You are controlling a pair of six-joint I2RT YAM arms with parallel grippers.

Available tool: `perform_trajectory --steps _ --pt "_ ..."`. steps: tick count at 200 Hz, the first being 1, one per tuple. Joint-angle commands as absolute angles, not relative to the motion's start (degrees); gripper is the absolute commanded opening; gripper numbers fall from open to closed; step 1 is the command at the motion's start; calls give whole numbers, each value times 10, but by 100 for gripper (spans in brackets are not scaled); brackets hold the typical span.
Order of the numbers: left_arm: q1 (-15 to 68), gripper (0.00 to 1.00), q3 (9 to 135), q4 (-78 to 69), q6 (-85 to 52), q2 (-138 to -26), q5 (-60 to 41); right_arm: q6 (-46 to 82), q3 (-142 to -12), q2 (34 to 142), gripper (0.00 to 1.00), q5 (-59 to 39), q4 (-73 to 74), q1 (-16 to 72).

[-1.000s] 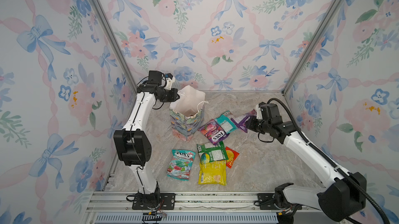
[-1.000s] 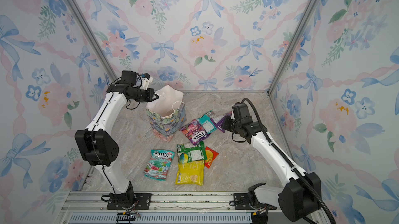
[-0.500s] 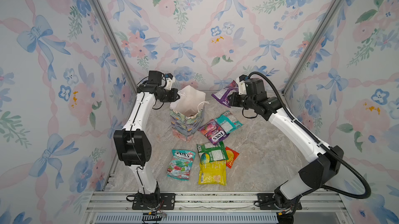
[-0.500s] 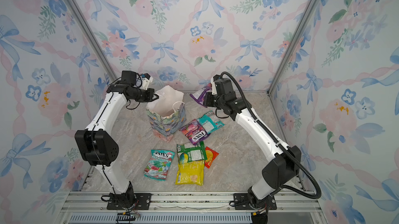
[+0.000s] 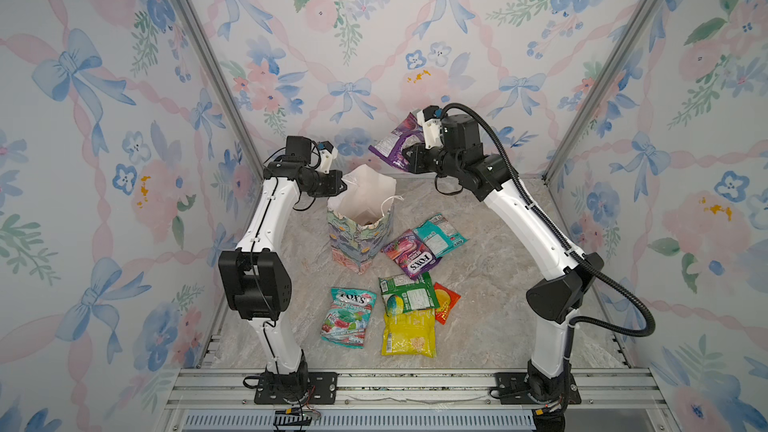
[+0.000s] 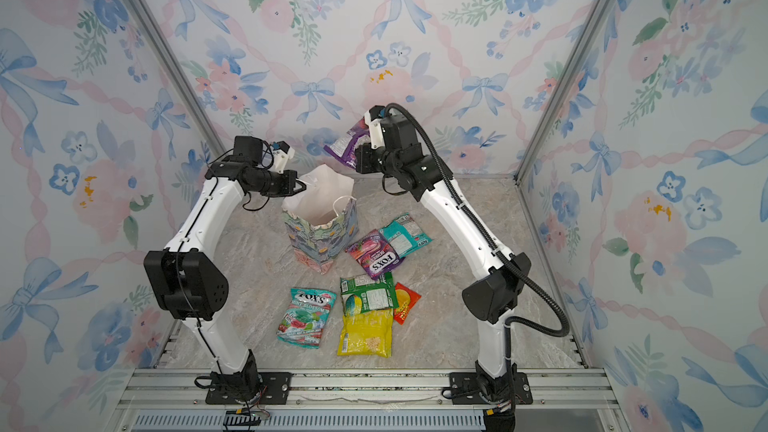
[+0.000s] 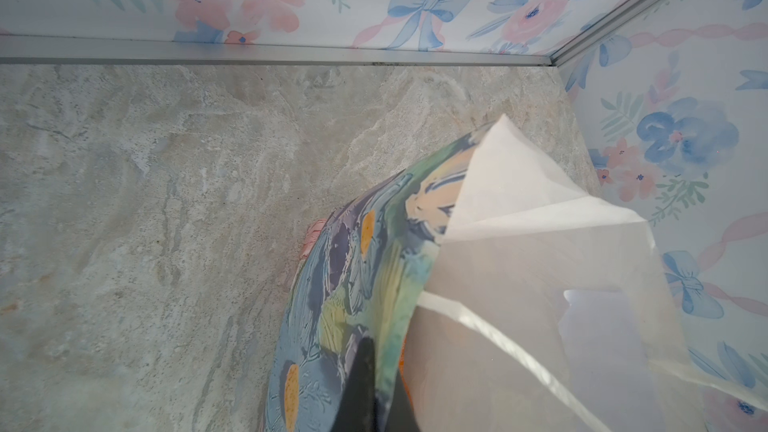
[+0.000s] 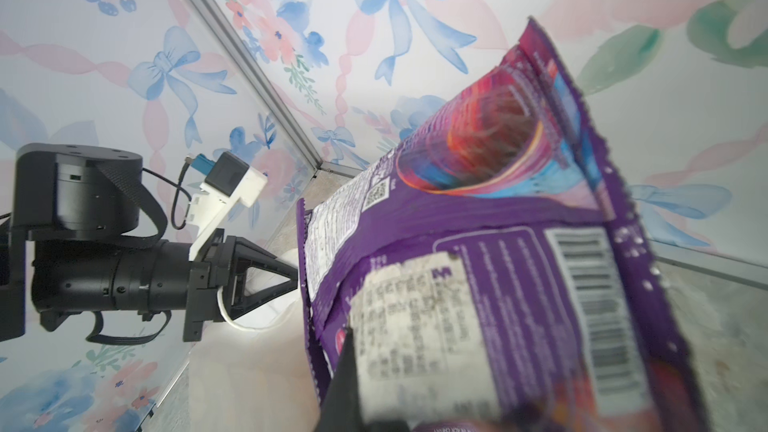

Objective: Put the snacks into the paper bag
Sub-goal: 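Lift the purple packet with the right gripper and carry it above the bag, then lower the purple packet into the bag and open the right gripper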

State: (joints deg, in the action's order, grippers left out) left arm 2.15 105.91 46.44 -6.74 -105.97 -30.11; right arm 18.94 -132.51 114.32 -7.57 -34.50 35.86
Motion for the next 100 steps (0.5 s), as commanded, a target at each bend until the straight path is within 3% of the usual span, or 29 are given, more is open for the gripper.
perform_trajectory --steps 1,52,100 --pt "18 0 1060 467 -77 -1055 -313 159 -1395 1176 0 -94 -385 381" --pt "18 0 1060 467 -78 -1056 -314 133 -1407 1190 0 -108 -423 404" --pt "18 0 1059 467 -76 -1056 -312 126 -1311 1144 0 -99 -411 416"
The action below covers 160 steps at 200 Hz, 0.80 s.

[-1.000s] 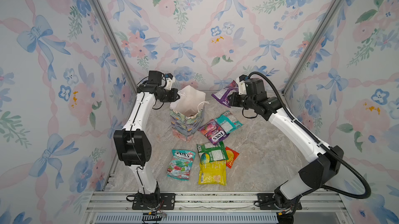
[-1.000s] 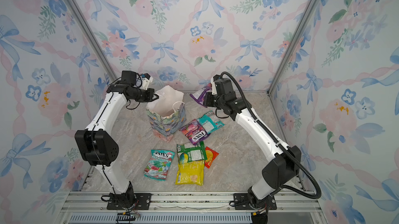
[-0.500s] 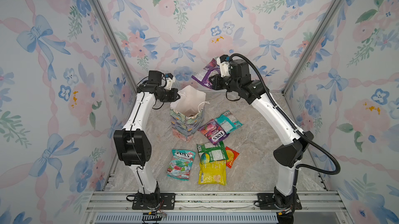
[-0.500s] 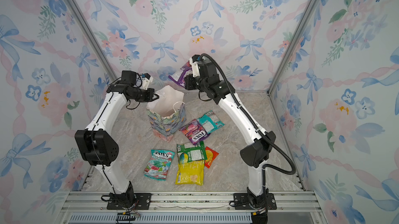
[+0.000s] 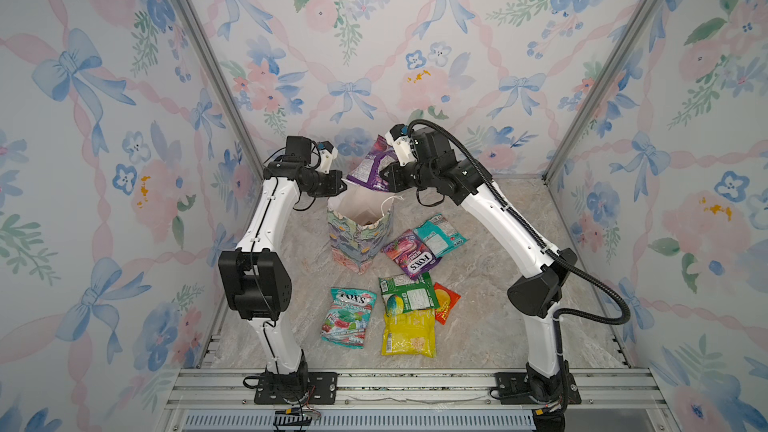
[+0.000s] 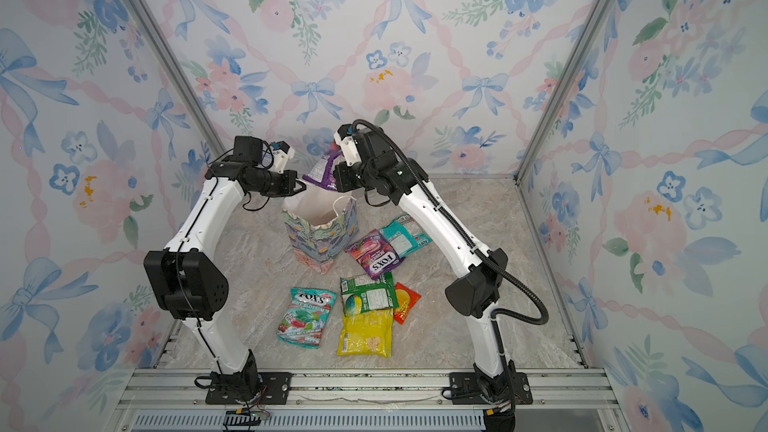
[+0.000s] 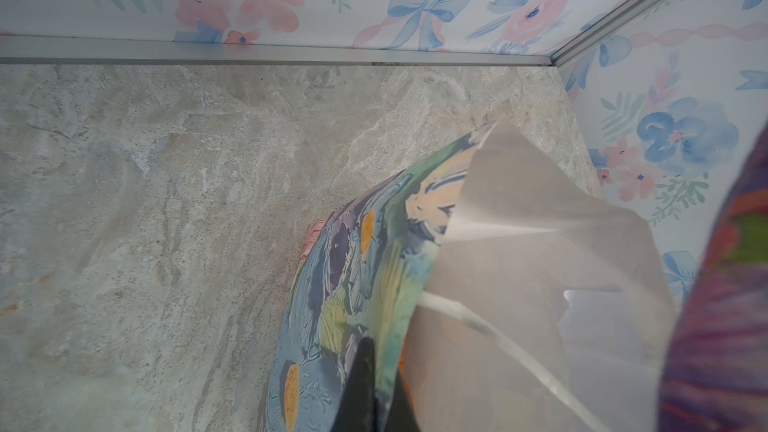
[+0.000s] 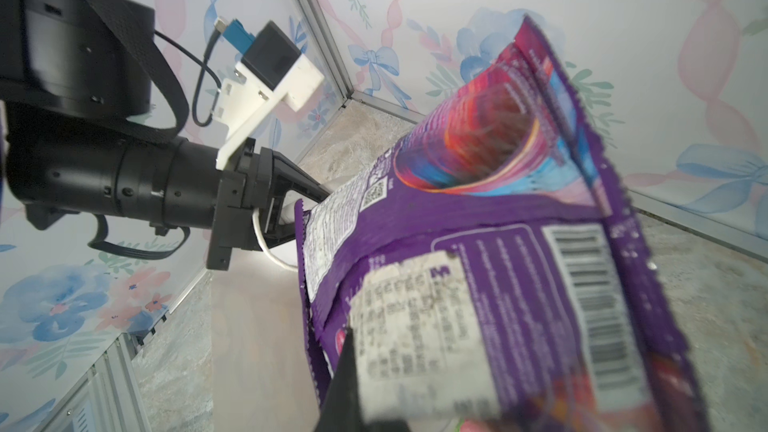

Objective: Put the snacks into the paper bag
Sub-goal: 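Lower the purple packet into the bag and open the right gripper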

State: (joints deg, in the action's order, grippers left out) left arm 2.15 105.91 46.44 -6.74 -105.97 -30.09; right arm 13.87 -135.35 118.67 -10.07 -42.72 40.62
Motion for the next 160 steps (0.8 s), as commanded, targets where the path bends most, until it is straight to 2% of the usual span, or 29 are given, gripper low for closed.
perform_trajectory --steps 1,64,160 --pt "18 0 1059 467 -76 -1056 -312 127 -1308 1143 0 -99 -410 416" --pt "18 0 1060 467 -76 -1055 -314 152 -1173 1074 0 -90 -357 426" --pt "18 0 1060 467 -76 -1054 -316 160 -1195 1110 0 -116 -369 447"
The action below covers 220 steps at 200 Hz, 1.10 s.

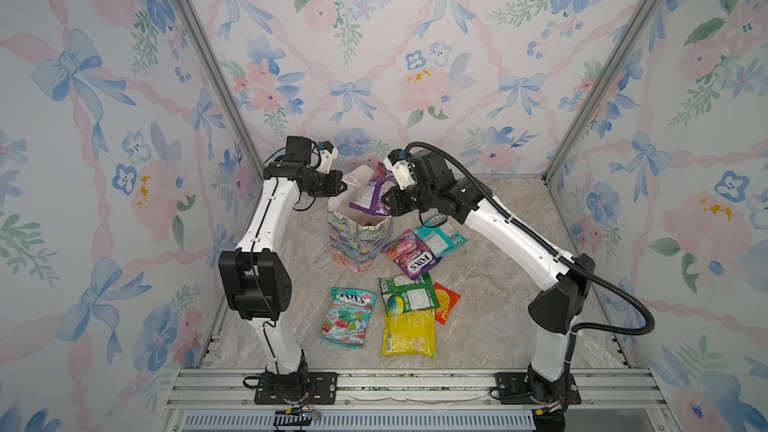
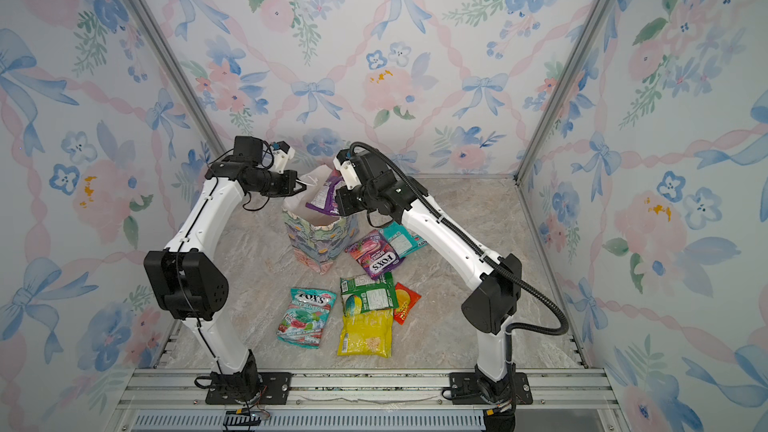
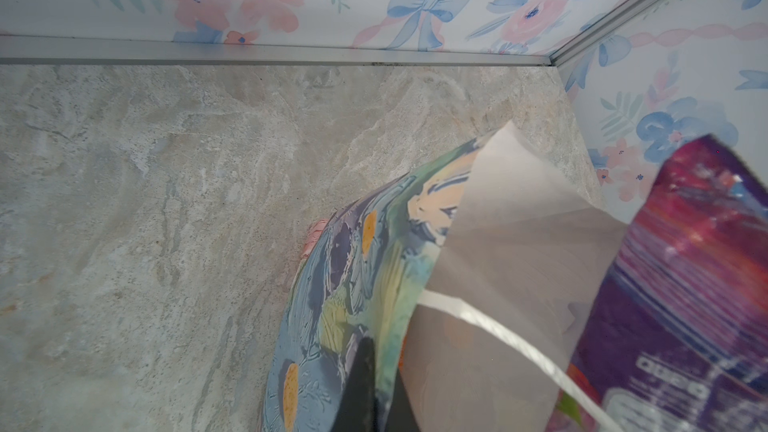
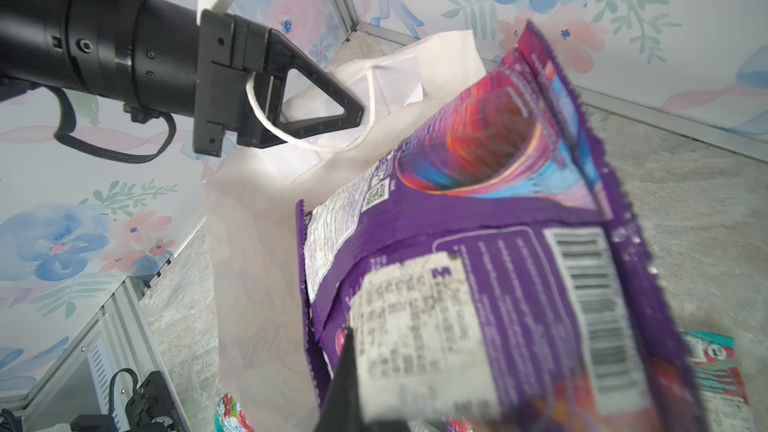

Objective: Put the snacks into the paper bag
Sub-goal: 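Lower the purple packet into the bag and open the right gripper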

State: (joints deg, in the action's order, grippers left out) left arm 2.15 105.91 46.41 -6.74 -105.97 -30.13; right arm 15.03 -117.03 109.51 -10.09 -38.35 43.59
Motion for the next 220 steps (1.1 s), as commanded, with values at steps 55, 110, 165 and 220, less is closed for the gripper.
perform_trajectory --steps 55,110,165,220 --pt "18 0 1061 467 -78 -1053 -321 166 -1276 1172 0 -132 -387 451" --pt "17 0 1061 467 -79 -1055 -323 183 -1286 1184 0 -137 -387 451" --pt "18 0 1061 467 -79 -1055 -321 204 -1197 1134 0 -123 -355 451" --pt "18 0 1061 467 -79 -1054 -323 220 -1181 1142 0 -127 -336 450"
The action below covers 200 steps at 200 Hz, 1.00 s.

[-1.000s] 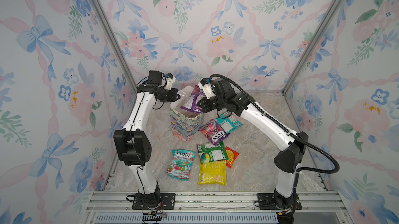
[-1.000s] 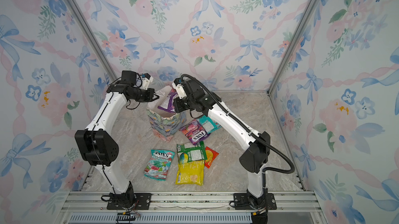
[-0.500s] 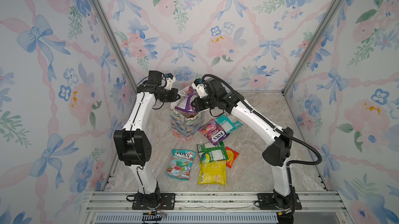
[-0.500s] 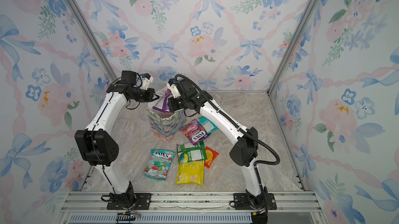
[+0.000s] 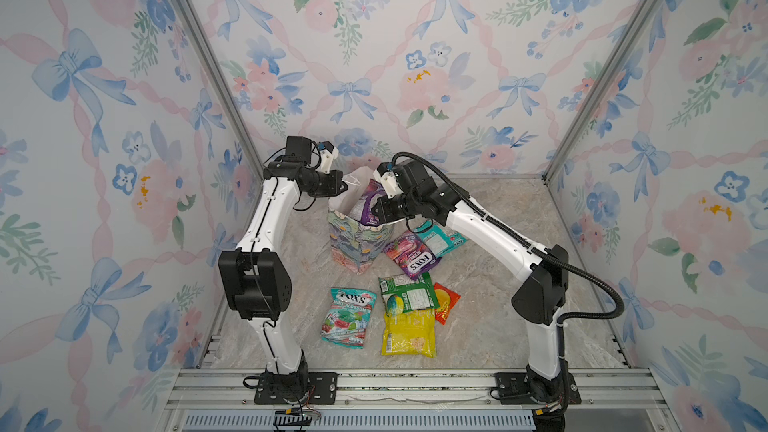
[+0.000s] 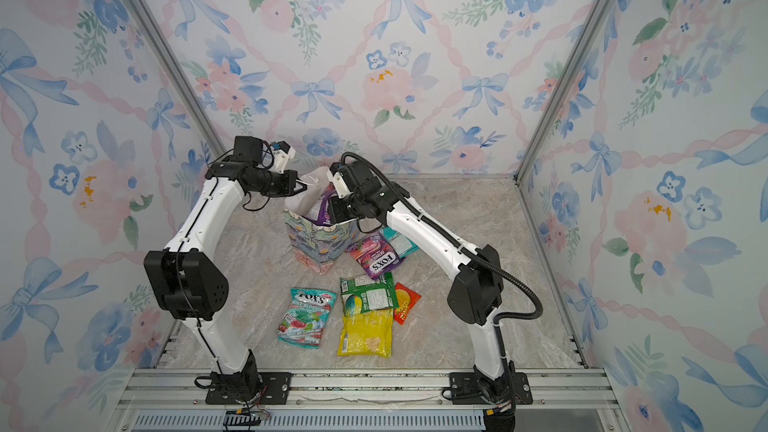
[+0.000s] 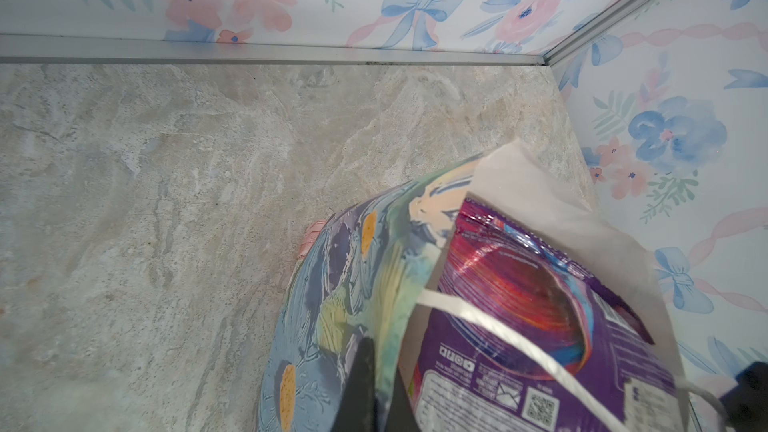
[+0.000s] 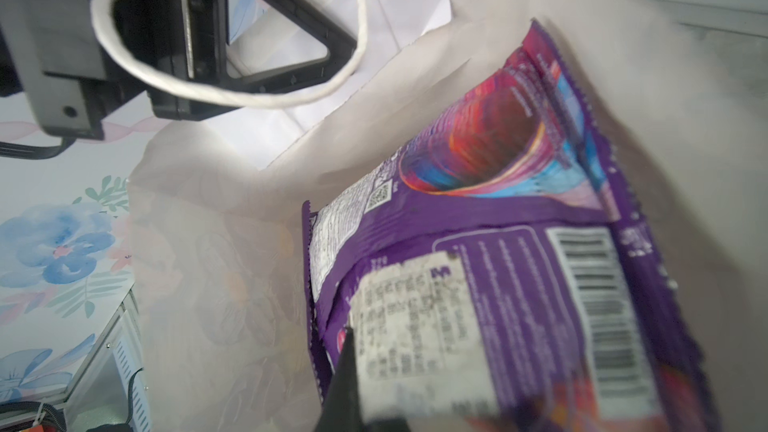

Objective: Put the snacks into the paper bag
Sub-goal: 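Lower the purple packet into the bag and open the right gripper, then withdraw the right gripper from the bag toward the yellow packet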

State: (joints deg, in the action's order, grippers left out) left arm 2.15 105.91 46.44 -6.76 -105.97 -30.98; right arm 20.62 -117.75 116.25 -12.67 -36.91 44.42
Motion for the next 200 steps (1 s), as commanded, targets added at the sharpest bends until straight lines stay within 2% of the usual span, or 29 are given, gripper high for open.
perform_trajectory --steps 1,33,43,63,81,90,141,165,200 --pt "17 0 1061 467 -79 -1054 -322 221 -1182 1142 0 -127 -336 450" --pt "18 0 1061 467 -79 -1053 -322 228 -1216 1173 3 -141 -343 450" --pt "18 0 1061 467 -78 -1052 -322 229 -1227 1180 7 -141 -348 450" --pt "18 0 1061 467 -78 -1052 -322 229 -1249 1191 22 -141 -358 446" --pt "18 0 1061 467 -78 -1053 -321 229 -1269 1191 49 -140 -362 441" --pt "17 0 1061 467 -78 -1053 -321 229 -1277 1187 58 -142 -360 437" --pt "18 0 1060 467 -78 -1052 -320 224 -1279 1138 83 -141 -313 424" --pt "18 0 1060 467 -78 -1051 -318 215 -1252 1099 99 -122 -284 418" --pt "17 0 1059 467 -76 -1049 -315 198 -1151 1011 96 -65 -246 408"
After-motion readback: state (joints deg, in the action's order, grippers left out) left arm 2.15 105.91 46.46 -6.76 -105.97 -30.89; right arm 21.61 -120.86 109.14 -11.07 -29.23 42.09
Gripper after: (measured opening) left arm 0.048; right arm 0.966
